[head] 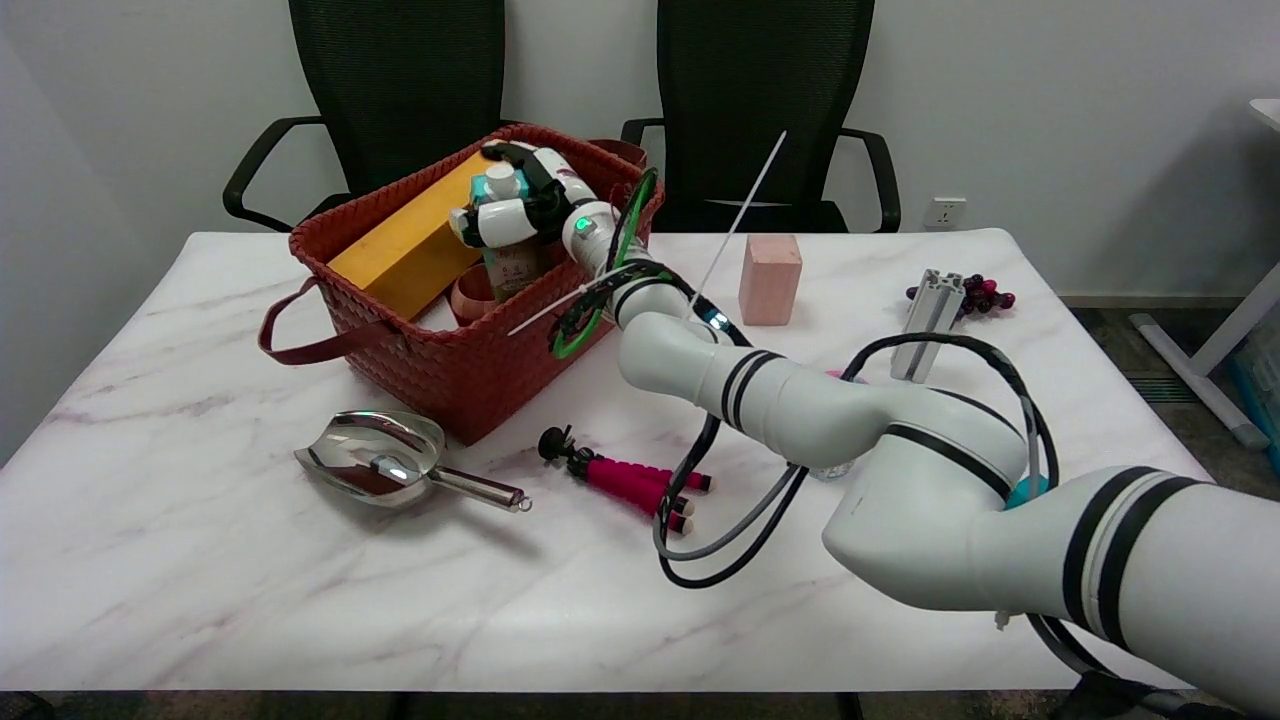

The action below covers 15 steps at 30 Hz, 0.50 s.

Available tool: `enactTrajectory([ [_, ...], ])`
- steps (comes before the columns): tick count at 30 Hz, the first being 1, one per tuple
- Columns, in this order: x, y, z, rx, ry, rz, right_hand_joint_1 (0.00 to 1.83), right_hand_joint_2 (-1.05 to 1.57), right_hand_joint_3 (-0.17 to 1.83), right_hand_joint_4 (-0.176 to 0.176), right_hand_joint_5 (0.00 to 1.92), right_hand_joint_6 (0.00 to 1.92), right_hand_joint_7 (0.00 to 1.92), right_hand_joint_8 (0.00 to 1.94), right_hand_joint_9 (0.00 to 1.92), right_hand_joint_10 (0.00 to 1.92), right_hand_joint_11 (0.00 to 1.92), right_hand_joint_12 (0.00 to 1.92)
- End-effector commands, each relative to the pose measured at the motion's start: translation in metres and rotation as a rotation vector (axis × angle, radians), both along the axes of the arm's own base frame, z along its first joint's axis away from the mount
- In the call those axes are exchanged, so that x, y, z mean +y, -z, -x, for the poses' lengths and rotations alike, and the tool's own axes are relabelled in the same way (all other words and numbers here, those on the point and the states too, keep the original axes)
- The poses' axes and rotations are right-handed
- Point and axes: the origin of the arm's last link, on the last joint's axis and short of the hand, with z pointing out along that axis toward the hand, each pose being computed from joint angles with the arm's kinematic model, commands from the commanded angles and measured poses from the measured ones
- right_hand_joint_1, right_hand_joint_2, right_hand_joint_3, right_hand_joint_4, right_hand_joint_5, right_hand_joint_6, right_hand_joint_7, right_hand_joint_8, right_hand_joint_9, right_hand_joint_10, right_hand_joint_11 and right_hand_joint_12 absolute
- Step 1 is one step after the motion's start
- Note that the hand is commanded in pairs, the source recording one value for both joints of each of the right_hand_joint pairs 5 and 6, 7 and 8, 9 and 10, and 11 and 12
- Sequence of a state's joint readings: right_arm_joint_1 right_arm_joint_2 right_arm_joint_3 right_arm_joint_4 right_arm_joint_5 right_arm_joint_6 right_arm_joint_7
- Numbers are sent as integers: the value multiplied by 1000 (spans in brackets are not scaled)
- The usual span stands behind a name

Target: Place the blue drink carton into the brown storage basket.

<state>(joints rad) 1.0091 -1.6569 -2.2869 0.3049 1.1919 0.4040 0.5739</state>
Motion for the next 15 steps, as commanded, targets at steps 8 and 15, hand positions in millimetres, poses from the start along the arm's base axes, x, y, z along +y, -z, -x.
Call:
enactTrajectory([
  [8, 0, -18, -22, -82, -88, 39, 1133, 5, 1041, 0, 0, 0, 181, 181, 13, 13, 0, 0],
  [15, 5, -33, -49, -113, -237, 111, 1120, 54, 881, 0, 0, 0, 101, 101, 0, 0, 0, 0],
])
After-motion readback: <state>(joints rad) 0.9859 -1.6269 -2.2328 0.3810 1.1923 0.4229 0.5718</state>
